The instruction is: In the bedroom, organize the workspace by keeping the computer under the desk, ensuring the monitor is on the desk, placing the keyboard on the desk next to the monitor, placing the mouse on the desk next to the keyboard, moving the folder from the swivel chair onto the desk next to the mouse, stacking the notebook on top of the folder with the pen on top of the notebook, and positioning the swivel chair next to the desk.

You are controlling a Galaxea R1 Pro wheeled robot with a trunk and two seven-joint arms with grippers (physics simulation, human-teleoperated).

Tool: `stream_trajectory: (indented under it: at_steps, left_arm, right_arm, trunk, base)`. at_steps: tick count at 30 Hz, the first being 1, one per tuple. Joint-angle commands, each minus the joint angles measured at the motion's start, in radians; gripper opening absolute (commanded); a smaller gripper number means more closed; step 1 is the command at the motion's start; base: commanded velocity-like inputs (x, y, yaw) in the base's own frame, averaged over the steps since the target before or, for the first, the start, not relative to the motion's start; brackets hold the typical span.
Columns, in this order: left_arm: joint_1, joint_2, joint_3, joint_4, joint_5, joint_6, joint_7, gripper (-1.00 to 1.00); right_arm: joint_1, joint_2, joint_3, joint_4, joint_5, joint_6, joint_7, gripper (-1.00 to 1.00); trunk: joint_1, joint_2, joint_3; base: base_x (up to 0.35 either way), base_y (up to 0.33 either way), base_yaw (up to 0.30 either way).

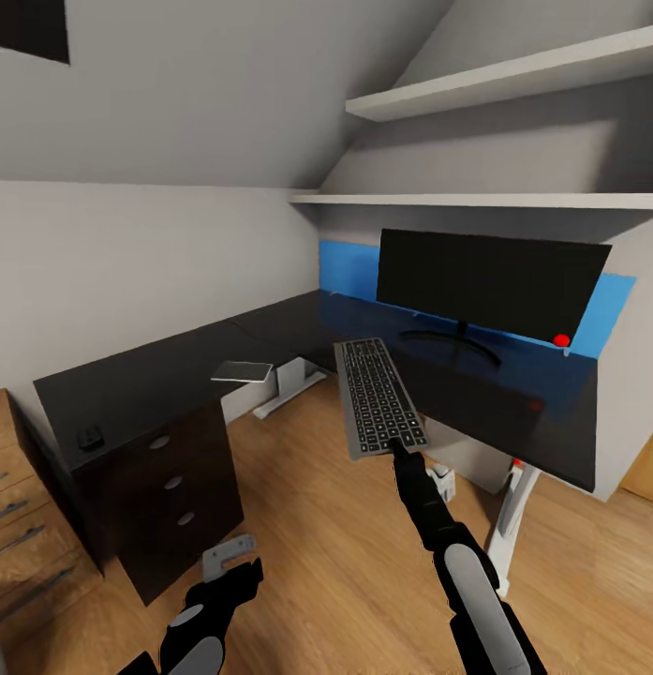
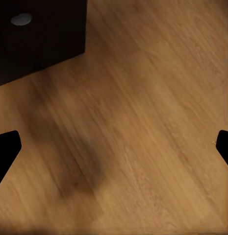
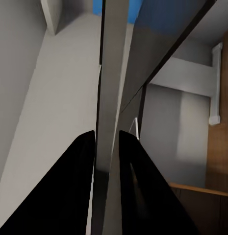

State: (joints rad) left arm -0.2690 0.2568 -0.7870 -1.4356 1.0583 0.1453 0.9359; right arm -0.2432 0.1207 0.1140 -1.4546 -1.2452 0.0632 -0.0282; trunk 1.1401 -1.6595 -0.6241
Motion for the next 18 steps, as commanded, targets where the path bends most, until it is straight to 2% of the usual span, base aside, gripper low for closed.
stream_trajectory:
  at_steps: [1,18]
  left_arm:
    - [-0.001,0.001,-0.001,-0.002,0.002,0.005,0.006,1.00]
    - [-0.001,0.002,0.000,-0.001,0.004,0.004,0.009,1.00]
  right_arm:
    - [-0.001,0.000,0.000,-0.001,-0.010,0.003,0.001,-1.00]
    - [-0.001,0.000,-0.007,0.012,-0.011,-0.040,0.001,-1.00]
  trunk:
    - [0.000,-0.001,-0.002]
    - [0.000,-0.001,-0.012]
  base:
    - [0.000,0.000,-0.256]
    - [0.000,0.000,-0.256]
